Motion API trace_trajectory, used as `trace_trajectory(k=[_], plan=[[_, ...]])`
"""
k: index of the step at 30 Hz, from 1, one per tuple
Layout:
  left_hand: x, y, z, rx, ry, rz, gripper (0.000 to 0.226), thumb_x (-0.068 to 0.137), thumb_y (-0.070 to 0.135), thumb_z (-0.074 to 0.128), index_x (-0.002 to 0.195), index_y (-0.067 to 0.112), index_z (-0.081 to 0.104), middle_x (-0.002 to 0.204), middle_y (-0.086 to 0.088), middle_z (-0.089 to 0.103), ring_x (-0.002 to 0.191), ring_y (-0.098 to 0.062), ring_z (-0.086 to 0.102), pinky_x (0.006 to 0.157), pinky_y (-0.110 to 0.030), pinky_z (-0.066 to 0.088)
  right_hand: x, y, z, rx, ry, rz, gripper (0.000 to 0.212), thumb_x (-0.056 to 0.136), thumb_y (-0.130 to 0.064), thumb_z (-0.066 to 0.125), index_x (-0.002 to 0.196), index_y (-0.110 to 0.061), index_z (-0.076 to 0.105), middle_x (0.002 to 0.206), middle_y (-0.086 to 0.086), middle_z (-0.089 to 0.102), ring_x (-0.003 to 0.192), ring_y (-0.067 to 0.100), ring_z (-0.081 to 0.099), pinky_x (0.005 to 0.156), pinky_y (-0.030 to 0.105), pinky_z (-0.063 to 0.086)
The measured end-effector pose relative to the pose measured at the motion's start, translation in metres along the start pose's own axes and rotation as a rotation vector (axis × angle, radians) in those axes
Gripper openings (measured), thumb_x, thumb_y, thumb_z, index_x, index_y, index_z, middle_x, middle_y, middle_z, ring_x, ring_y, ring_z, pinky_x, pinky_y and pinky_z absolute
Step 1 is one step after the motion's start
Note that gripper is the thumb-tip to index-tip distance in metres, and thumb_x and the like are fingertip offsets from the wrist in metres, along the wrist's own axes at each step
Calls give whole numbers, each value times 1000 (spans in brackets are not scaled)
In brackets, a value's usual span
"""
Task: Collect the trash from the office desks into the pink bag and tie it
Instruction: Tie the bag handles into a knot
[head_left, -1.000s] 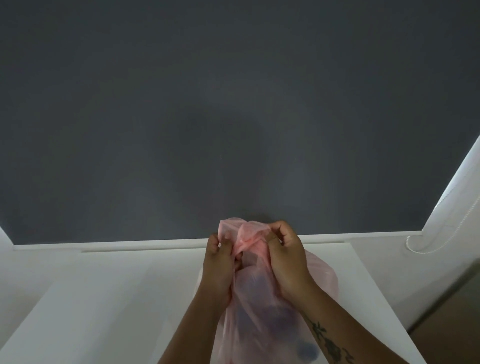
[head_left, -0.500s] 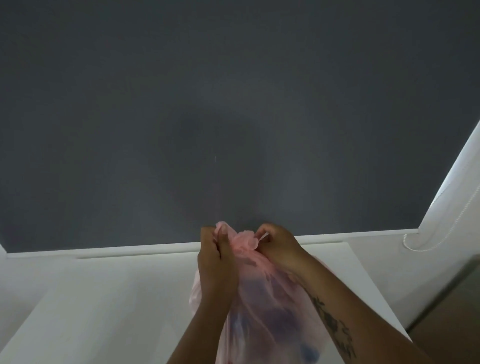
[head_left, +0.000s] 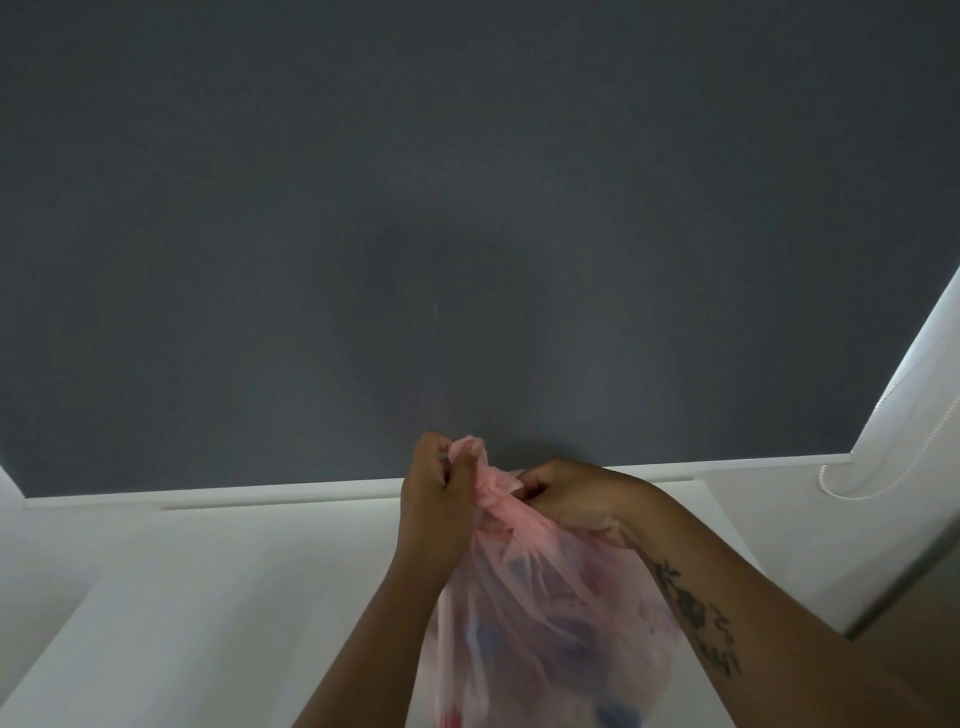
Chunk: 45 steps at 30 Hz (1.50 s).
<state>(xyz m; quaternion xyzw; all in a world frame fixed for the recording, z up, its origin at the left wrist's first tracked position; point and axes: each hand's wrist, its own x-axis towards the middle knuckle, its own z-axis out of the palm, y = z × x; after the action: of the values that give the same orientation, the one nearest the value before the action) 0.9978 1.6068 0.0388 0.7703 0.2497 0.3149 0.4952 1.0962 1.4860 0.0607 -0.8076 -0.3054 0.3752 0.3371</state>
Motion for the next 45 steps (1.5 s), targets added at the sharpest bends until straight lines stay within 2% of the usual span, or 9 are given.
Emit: trace_trajectory(k=[6, 10, 14, 18, 22, 26, 28, 40, 45], plan=[[15, -9, 0, 26, -73, -181, 33, 98, 37, 54, 81, 9, 50, 72, -3, 52, 66, -17, 50, 58, -27, 42, -13, 11, 5, 351, 239, -119, 33, 72, -61, 72, 96, -39, 68, 95, -5, 75, 90, 12, 71, 84, 34, 58], [17, -6, 1, -53, -169, -331, 32, 95, 23, 55, 67, 8, 56, 58, -5, 51, 53, -17, 49, 45, -22, 39, -25, 5, 17, -1, 305, -277, 65, 64, -43, 83, 120, -47, 50, 88, -10, 70, 76, -10, 63, 66, 11, 51], [16, -2, -4, -202, -316, -539, 25, 90, 9, 60, 66, 5, 65, 58, -7, 59, 53, -18, 57, 47, -22, 45, -24, 13, 26, 10, 318, -416, 61, 78, -12, 71, 131, -36, 52, 91, 2, 70, 81, 8, 67, 86, 26, 55], [17, 0, -5, -150, -388, -711, 16, 85, 3, 58, 72, 1, 67, 67, -15, 64, 63, -26, 60, 57, -28, 46, -22, 20, 36, -164, 329, -469, 57, 95, -23, 57, 134, -58, 34, 120, -14, 48, 103, -18, 48, 93, -1, 34], [22, 2, -8, -138, -412, -755, 18, 86, 7, 62, 69, 3, 64, 63, -12, 60, 58, -24, 57, 55, -27, 44, -23, 21, 37, -212, 400, -550, 53, 97, -34, 55, 115, -79, 34, 129, -30, 33, 114, -18, 41, 94, -1, 33], [24, 2, -9, -145, -397, -747, 23, 85, 16, 70, 66, 3, 65, 62, -11, 60, 59, -24, 56, 56, -27, 43, -22, 20, 39, -120, 498, -564, 23, 96, -47, 49, 114, -59, 55, 120, -27, 50, 110, 3, 57, 95, 12, 44], [24, 2, -8, -131, -402, -736, 28, 86, 22, 71, 66, 3, 64, 60, -10, 59, 55, -22, 55, 50, -23, 42, -19, 20, 40, -250, 530, -585, 37, 90, -67, 39, 113, -49, 62, 116, -27, 49, 110, 4, 56, 92, 15, 47], [26, 0, -6, -107, -416, -732, 24, 86, 22, 72, 83, -2, 69, 64, -13, 61, 57, -24, 60, 50, -25, 46, -12, 9, 36, -786, 660, -698, 18, 87, -42, 53, 89, -38, 70, 113, -13, 55, 102, 14, 50, 68, 22, 46], [26, -4, -11, -257, -456, -712, 20, 86, 22, 73, 80, 3, 71, 69, -12, 68, 61, -23, 65, 59, -27, 51, -16, 10, 37, -219, 563, -575, 15, 92, -29, 58, 82, -35, 68, 113, -24, 49, 112, 2, 42, 87, 6, 35]])
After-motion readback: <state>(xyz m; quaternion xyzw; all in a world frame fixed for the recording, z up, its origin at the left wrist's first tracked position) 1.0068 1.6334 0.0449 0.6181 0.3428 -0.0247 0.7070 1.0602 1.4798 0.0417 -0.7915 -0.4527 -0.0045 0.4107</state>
